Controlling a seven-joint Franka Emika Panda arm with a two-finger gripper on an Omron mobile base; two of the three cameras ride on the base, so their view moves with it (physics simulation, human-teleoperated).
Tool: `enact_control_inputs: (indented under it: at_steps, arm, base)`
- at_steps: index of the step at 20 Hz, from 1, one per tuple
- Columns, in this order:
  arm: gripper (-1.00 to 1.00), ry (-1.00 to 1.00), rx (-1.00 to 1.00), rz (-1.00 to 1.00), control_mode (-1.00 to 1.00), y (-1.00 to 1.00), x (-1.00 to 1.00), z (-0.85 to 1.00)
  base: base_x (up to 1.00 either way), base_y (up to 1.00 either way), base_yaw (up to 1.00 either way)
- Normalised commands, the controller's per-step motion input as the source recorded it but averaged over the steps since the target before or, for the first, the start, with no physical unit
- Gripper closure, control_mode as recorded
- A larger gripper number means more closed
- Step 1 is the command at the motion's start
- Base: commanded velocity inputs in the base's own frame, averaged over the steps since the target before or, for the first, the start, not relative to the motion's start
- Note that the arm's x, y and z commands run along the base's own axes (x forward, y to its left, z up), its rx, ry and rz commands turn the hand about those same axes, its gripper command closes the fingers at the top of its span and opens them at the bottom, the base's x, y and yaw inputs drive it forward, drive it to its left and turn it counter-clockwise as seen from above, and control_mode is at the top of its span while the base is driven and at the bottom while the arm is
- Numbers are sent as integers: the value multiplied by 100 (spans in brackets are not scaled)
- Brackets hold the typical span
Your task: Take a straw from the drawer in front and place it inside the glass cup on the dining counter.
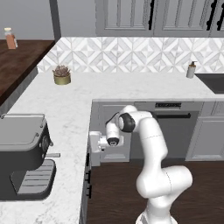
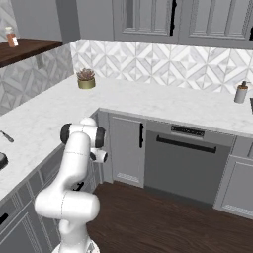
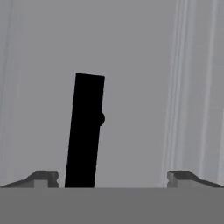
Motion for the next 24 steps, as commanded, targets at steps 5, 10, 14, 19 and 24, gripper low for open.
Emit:
enact_control_inputs:
  at_steps: [5,10,14,19,24]
  arm:
    - [-100,1,0,0,-100,23,23,-10]
    - [100,0,0,0,-100,31,0,0]
    - [100,0,-1,0,-100,5,0,0]
    - [100,0,-1,-2,-100,-17,-13,4]
    - [100,-1,-1,-1,-100,-61,-30,2]
  base:
    - [0,0,0]
    - [0,0,0]
    - [0,0,0]
    - [0,0,0]
    - [0,0,0]
